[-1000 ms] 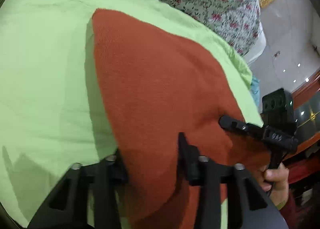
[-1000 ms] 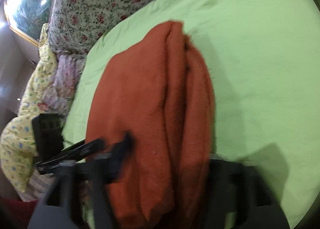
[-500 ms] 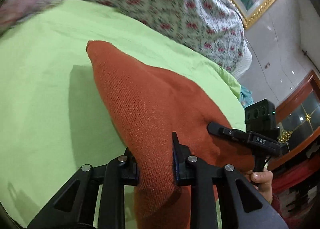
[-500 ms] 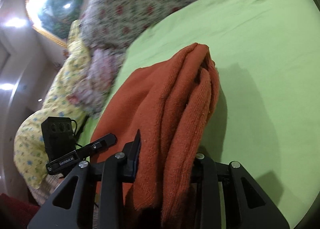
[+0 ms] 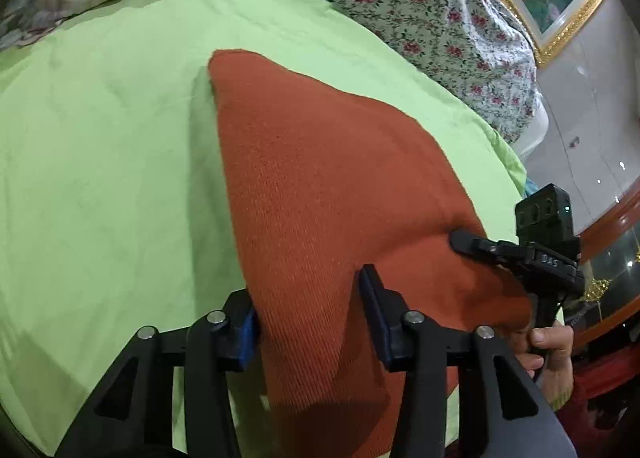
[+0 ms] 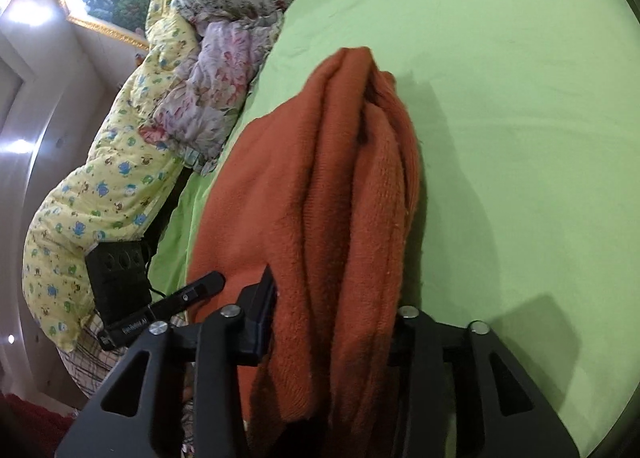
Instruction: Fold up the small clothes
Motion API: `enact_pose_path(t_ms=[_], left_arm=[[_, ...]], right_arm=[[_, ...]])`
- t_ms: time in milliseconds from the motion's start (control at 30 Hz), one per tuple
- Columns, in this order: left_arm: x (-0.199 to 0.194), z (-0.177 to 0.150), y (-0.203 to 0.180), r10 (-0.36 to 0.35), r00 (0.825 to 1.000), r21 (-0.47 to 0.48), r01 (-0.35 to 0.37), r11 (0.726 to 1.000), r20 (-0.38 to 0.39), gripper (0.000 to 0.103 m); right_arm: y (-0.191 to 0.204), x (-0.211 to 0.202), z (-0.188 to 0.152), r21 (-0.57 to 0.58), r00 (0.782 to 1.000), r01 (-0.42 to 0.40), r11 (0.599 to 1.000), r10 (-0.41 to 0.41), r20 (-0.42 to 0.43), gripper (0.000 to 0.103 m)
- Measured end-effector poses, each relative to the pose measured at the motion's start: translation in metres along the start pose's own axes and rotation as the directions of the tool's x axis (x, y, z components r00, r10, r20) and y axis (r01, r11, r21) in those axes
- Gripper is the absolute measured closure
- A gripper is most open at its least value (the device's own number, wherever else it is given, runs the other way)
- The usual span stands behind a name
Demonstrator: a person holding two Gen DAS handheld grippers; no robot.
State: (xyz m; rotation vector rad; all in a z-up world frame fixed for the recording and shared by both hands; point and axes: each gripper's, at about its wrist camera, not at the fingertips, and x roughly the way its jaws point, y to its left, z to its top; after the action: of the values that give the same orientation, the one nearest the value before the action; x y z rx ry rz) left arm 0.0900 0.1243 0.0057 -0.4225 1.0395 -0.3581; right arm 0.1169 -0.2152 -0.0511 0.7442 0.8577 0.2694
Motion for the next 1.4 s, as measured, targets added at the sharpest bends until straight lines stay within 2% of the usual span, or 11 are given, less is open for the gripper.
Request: enact_pose_path(t_ms=[133, 333, 467, 767, 967, 1033, 1133, 1200, 1267, 1333, 1400], left_arm=[[-0.016, -0.012, 0.003, 0.057, 0.998, -0.009, -0.057, 0.998, 0.022, 0.042], [-0.045, -0.039, -0.002, 0.107, 0.993, 0.007, -0.107, 0.994, 0.054, 0.039], [-0.054, -0.061, -0.01, 0.12, 0.992, 0.065, -0.123, 0.99, 0.041, 0.039], [-0.053, -0.109, -0.041, 0.186, 0.983, 0.251, -0.183, 0.95, 0.013, 0.037], [-0.049, -0.106, -0.028, 0.249, 0.967, 0.19, -0.254, 0.948, 0.05, 0.037], [-0.047, -0.11, -0.028, 0.294, 0.953, 0.198, -0.303, 0.932, 0.076, 0.038], [-0.05, -0.112, -0.024, 0.341, 0.932, 0.142, -0.356, 0.924, 0.122, 0.05], [-0.049, -0.115, -0.025, 0.317, 0.94, 0.117, -0.331, 0.936, 0.125, 0.066], [-0.049, -0.117, -0.031, 0.319, 0.938, 0.132, -0.336, 0.932, 0.137, 0.081], [-0.05, -0.117, -0.038, 0.323, 0.934, 0.155, -0.345, 0.926, 0.149, 0.083], [-0.049, -0.115, -0.039, 0.324, 0.936, 0.17, -0.345, 0.923, 0.139, 0.084]], right_arm=[[0.003, -0.01, -0.002, 0.001, 0.998, 0.059, 0.998, -0.059, 0.019, 0.049], [0.017, -0.057, -0.021, -0.012, 0.973, 0.177, 0.984, -0.173, 0.151, 0.044], [0.032, -0.082, -0.042, -0.046, 0.969, 0.145, 0.988, -0.132, 0.208, 0.044], [0.059, -0.072, -0.065, -0.142, 0.978, 0.15, 0.978, -0.125, 0.169, 0.044], [0.053, -0.067, -0.071, -0.143, 0.98, 0.16, 0.977, -0.139, 0.146, 0.044], [0.051, -0.064, -0.072, -0.141, 0.98, 0.161, 0.977, -0.142, 0.14, 0.044], [0.048, -0.061, -0.075, -0.143, 0.979, 0.169, 0.975, -0.15, 0.137, 0.045], [0.047, -0.058, -0.076, -0.152, 0.979, 0.175, 0.973, -0.156, 0.132, 0.056], [0.047, -0.052, -0.077, -0.16, 0.974, 0.207, 0.965, -0.189, 0.122, 0.096], [0.047, -0.048, -0.076, -0.161, 0.972, 0.226, 0.961, -0.211, 0.105, 0.098], [0.059, -0.06, -0.073, -0.188, 0.965, 0.238, 0.953, -0.21, 0.159, 0.098]])
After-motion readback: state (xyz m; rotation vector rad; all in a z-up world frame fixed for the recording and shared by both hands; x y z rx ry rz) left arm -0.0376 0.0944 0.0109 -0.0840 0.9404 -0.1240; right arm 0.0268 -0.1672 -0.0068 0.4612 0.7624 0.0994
